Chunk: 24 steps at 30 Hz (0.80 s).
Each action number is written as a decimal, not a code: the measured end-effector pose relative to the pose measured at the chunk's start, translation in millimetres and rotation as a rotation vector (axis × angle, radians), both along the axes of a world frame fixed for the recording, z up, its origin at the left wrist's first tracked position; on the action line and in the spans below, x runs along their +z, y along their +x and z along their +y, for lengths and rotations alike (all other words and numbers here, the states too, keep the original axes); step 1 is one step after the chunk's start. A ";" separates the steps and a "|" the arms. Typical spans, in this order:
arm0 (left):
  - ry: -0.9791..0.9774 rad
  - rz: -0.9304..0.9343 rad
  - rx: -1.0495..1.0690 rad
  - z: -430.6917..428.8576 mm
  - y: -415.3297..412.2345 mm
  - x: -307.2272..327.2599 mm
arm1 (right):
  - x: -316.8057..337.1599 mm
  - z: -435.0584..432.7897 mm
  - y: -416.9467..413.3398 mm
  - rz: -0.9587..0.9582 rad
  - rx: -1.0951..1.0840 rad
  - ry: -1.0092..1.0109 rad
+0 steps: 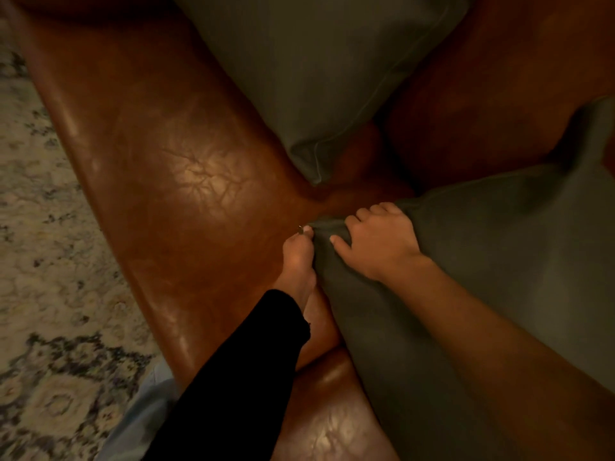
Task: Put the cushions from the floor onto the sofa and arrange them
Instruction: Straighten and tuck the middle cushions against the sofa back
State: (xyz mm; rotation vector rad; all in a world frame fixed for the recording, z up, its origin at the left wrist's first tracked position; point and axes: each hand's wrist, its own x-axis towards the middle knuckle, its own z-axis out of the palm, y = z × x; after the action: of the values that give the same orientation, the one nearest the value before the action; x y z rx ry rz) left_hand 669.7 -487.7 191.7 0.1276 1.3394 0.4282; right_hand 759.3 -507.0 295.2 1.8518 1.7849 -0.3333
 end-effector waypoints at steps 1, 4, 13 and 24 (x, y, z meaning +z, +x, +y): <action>0.019 -0.029 0.005 -0.9 1.2 -0.5 | 0.5 -1.1 1.1 0.008 0.005 0.014; -0.014 -0.190 0.083 -3.4 -3.6 6.7 | 3.0 -4.1 4.0 0.027 -0.009 0.051; 0.132 0.220 -0.293 5.7 -8.3 -0.5 | 3.9 -12.8 1.9 0.061 -0.019 0.246; 1.517 0.350 -0.631 -36.0 -8.0 115.9 | 63.4 -85.5 13.7 0.141 -0.218 1.019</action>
State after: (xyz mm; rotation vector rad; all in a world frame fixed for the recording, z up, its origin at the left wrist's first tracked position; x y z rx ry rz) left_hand 661.8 -523.7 307.6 1.8818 0.9493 0.8072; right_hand 773.0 -592.5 358.5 2.7547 2.0315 0.4928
